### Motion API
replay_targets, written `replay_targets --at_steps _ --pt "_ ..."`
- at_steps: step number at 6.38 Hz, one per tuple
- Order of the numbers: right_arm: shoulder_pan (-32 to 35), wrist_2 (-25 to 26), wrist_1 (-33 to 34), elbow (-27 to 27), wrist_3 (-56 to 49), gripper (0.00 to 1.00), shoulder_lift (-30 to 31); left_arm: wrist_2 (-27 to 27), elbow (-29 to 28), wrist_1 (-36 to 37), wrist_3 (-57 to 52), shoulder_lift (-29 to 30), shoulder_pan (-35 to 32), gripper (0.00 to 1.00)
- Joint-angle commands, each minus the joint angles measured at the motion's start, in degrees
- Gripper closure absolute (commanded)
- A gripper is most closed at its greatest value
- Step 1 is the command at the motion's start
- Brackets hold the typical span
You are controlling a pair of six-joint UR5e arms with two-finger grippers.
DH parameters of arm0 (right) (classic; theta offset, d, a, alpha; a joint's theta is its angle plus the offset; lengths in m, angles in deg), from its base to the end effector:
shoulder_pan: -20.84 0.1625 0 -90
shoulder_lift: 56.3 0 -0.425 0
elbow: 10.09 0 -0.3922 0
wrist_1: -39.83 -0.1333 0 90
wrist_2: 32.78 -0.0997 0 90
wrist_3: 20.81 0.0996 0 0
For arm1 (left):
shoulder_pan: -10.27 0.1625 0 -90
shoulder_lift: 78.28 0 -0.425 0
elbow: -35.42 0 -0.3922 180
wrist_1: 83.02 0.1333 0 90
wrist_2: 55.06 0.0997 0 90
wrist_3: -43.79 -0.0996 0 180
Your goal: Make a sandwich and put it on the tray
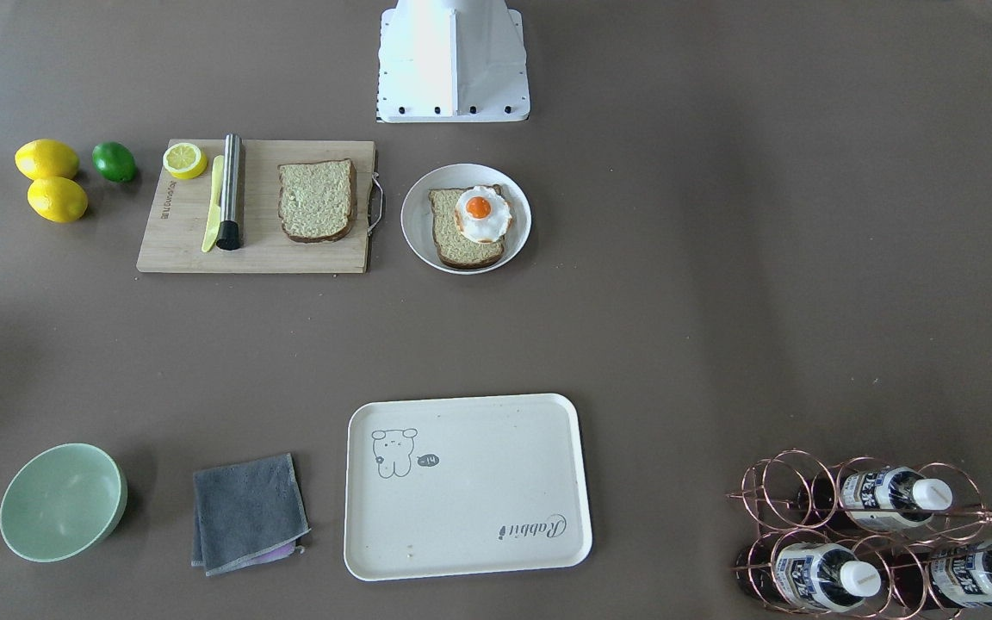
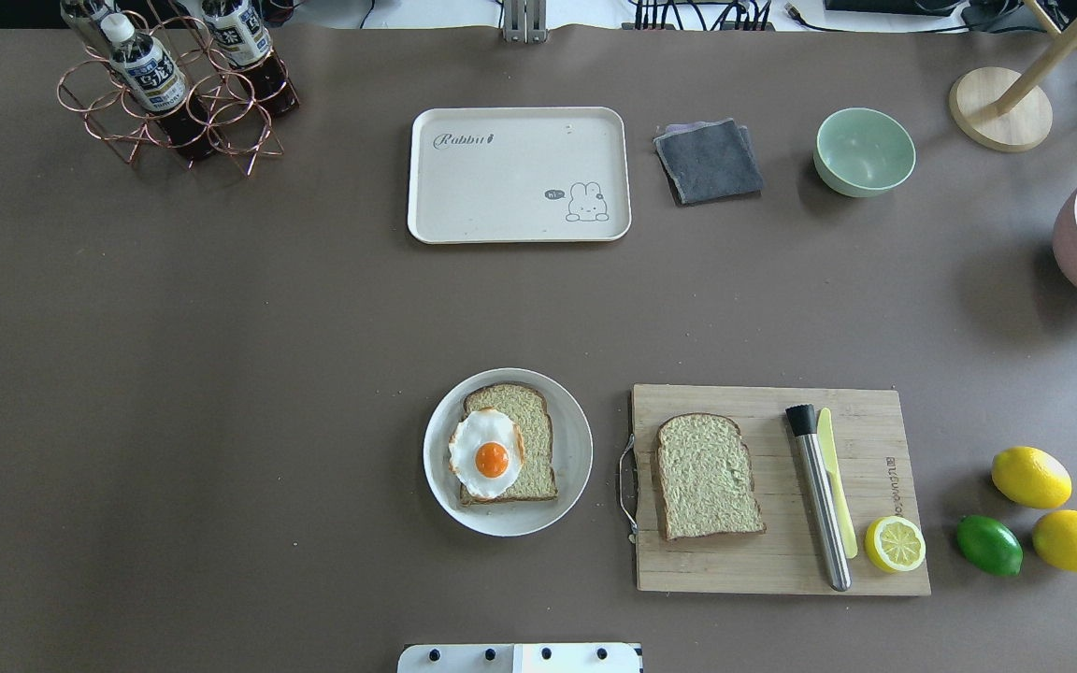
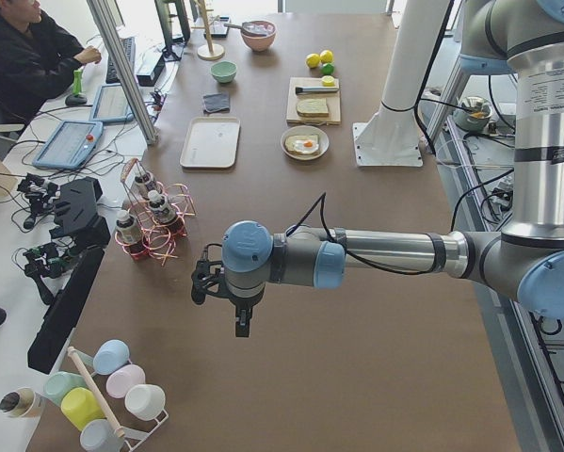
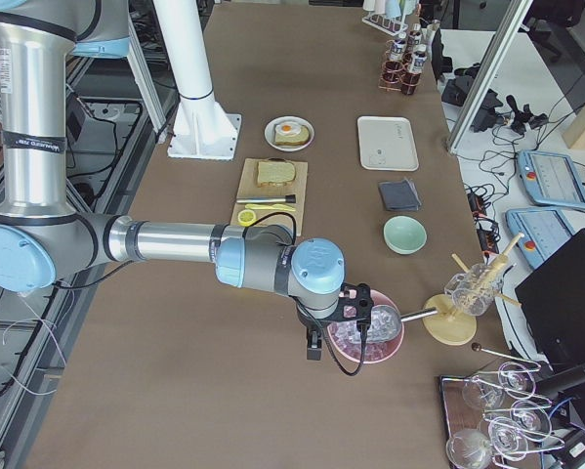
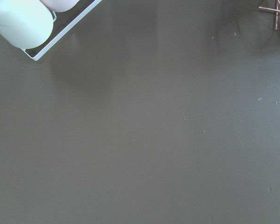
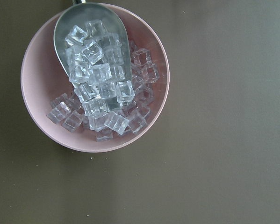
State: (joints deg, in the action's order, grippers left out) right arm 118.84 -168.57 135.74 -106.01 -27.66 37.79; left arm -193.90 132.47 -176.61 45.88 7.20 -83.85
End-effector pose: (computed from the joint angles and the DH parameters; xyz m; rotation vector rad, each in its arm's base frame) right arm 0.1248 -0.4431 0.6503 0.0364 -0.8009 0.0474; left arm -0.0915 -0.4591 0.6234 0.1153 0.8497 -0.0561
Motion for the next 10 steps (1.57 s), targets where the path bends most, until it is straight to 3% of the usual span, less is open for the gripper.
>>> replay_targets --at_steps 1,10 --pt "0.0 0.0 -0.02 0.03 0.0 0.0 -0.14 -0.02 -0.02 -0.1 0.19 0.12 0.43 0.02" --pt "0.0 -2.28 0.07 -0.32 0.09 0.0 0.12 0.07 -0.11 -0.01 0.1 0.92 0.43 0.02"
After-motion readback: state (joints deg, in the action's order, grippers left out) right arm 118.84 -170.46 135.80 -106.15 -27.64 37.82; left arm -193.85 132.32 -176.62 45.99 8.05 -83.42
